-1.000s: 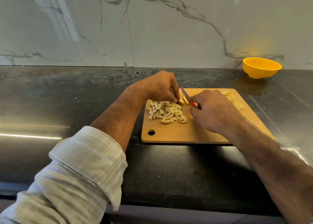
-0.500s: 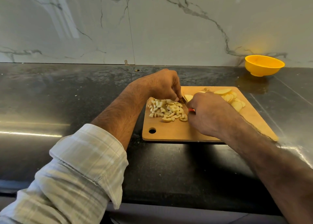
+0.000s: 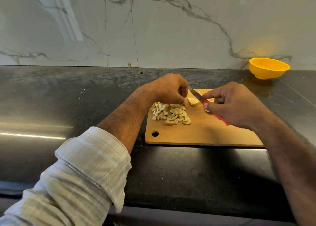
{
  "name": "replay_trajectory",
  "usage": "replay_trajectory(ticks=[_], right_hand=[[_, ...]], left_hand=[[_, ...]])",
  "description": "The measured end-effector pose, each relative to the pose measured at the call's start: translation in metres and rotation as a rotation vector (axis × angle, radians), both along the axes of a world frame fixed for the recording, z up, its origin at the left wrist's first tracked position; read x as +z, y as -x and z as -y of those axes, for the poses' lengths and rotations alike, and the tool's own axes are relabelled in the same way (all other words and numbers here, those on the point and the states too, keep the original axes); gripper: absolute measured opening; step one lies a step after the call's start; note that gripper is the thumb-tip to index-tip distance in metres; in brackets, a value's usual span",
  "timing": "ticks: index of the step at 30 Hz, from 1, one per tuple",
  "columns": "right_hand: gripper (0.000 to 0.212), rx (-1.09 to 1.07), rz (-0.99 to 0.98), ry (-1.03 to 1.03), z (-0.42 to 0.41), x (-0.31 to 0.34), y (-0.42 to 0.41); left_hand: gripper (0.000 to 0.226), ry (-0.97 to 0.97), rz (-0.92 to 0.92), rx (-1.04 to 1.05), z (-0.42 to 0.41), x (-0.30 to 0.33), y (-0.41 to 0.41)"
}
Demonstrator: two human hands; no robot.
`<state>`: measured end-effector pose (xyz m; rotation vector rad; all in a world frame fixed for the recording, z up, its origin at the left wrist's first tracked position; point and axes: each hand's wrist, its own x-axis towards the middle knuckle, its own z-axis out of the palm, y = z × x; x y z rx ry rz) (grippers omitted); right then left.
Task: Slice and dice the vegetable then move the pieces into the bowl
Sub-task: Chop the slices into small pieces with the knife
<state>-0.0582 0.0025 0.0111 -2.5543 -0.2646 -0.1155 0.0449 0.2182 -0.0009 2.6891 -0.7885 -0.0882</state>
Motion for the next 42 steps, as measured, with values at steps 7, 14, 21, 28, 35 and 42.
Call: replay_trajectory(ticks=[7, 14, 21, 28, 35, 42], right_hand=[[0.03, 0.002, -0.048, 0.002, 0.006, -0.001, -0.002], [0.036, 0.044, 0.042, 0.236, -0.013, -0.017, -0.004], [0.039, 0.038, 0.105, 0.225, -0.021, -0.029, -0.01], [0.037, -0.001, 0.094, 0.293, -0.024, -0.03, -0.012], [0.035, 0.001, 0.073, 0.314, -0.026, -0.024, -0.006], [0.015, 0.148, -0.001, 0.19, 0.009, 0.018, 0.016]], left_hand=[[0.028, 0.043, -0.009, 0.028, 0.0, -0.004, -0.001], [0.016, 0.139, 0.093, 0.061, -0.007, -0.001, -0.003], [0.022, 0.199, 0.136, 0.014, -0.005, 0.002, 0.002], [0.057, -0.05, 0.154, -0.073, 0.004, 0.006, 0.01], [0.057, -0.196, 0.194, -0.066, 0.002, 0.007, 0.006], [0.059, -0.144, 0.141, -0.058, -0.005, 0.005, 0.002]])
